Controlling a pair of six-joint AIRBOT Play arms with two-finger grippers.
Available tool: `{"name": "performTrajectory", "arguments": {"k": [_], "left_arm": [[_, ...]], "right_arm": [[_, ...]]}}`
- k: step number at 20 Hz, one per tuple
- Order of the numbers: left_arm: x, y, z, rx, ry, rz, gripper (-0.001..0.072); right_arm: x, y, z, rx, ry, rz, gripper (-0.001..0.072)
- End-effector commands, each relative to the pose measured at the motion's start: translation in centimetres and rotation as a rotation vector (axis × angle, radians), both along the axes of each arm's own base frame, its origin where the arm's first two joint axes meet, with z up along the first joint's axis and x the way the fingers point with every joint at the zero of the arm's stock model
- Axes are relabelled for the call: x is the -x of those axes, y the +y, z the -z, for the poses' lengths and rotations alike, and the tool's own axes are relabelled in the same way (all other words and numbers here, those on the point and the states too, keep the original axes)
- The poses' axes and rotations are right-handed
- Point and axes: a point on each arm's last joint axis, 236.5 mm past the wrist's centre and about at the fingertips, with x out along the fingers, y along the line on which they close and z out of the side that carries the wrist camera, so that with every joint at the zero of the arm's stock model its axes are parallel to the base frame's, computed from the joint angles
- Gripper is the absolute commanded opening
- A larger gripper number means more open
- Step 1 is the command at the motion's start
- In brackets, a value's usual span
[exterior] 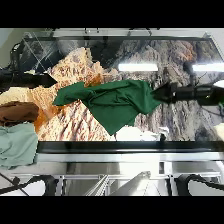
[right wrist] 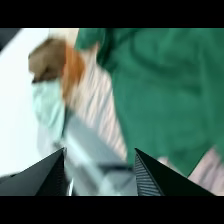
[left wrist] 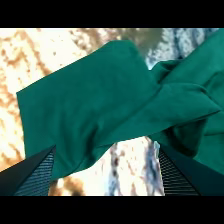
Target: Fold the shirts.
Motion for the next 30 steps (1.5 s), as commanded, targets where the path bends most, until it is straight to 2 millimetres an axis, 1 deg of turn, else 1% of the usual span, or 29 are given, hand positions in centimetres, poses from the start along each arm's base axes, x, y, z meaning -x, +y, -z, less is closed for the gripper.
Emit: {"name": "performTrajectory", "arguments": {"k": [1, 3, 4, 6, 8, 10, 12, 13, 15, 18, 20, 21, 22, 24, 25, 26, 27, 28, 29, 30], "left_arm": [[0.6, 2.6, 2.7, 0.055, 0.112, -0.061, 0.0709], [0.9, 3.0, 5.6, 0.089, 0.187, -0.09, 0.0709], [0.9, 3.1, 7.2, 0.104, 0.224, -0.103, 0.0709], [0.6, 3.3, 10.0, 0.125, 0.278, -0.136, 0.0709], [0.1, 3.4, 12.0, 0.137, 0.321, -0.129, 0.0709], [-0.7, 3.5, 13.3, 0.149, 0.351, -0.11, 0.0708], [-1.6, 3.6, 14.2, 0.167, 0.379, -0.102, 0.0709], [-2.1, 3.6, 14.6, 0.17, 0.386, -0.093, 0.0709], [-2.8, 3.6, 15.4, 0.183, 0.409, -0.089, 0.0709], [-3.0, 3.3, 16.4, 0.208, 0.455, -0.077, 0.0708], [-3.2, 2.5, 16.9, 0.211, 0.47, -0.055, 0.0707], [-3.3, 1.9, 17.0, 0.205, 0.468, -0.044, 0.0692], [-3.4, 1.2, 17.0, 0.199, 0.464, -0.031, 0.0691], [-3.5, -0.2, 17.1, 0.19, 0.465, -0.005, 0.0691], [-3.5, -0.6, 17.2, 0.183, 0.466, 0.007, 0.069], [-3.3, -0.9, 17.4, 0.176, 0.471, 0.017, 0.0689], [-3.0, -1.1, 17.6, 0.182, 0.486, 0.025, 0.064], [-2.3, -1.5, 18.1, 0.192, 0.518, 0.04, 0.0412], [-1.4, -1.8, 18.6, 0.203, 0.553, 0.065, 0.0166], [-0.6, -1.8, 18.9, 0.214, 0.579, 0.091, 0.0035]], "right_arm": [[4.8, 4.1, 5.2, 0.069, 0.105, -0.037, 0.0462], [6.0, 6.3, 9.7, 0.169, 0.178, 0.015, 0.0463], [6.4, 7.3, 11.3, 0.21, 0.22, 0.046, 0.0463], [6.8, 9.6, 13.4, 0.254, 0.293, 0.1, 0.046], [7.2, 11.4, 15.0, 0.276, 0.338, 0.144, 0.046], [7.8, 12.6, 16.7, 0.296, 0.368, 0.156, 0.046], [8.4, 13.1, 18.3, 0.306, 0.44, 0.164, 0.046], [8.5, 13.4, 18.5, 0.297, 0.471, 0.168, 0.0405], [7.5, 14.1, 18.2, 0.276, 0.472, 0.177, 0.0403], [6.7, 15.3, 18.0, 0.26, 0.471, 0.174, 0.0402], [6.4, 16.3, 18.1, 0.246, 0.483, 0.172, 0.0402], [6.3, 17.1, 18.1, 0.237, 0.487, 0.168, 0.0401], [6.3, 17.7, 18.1, 0.237, 0.48, 0.154, 0.0348], [6.6, 18.7, 17.9, 0.236, 0.457, 0.114, 0.0266], [6.7, 18.8, 17.8, 0.235, 0.45, 0.108, 0.0189], [6.8, 18.9, 17.7, 0.234, 0.441, 0.096, 0.0127], [6.8, 18.9, 17.7, 0.235, 0.441, 0.096, 0.011], [6.9, 18.9, 17.7, 0.233, 0.443, 0.092, 0.0107], [7.0, 19.0, 17.6, 0.231, 0.445, 0.086, 0.0075], [7.3, 19.1, 17.5, 0.228, 0.44, 0.069, 0.0017]]}}
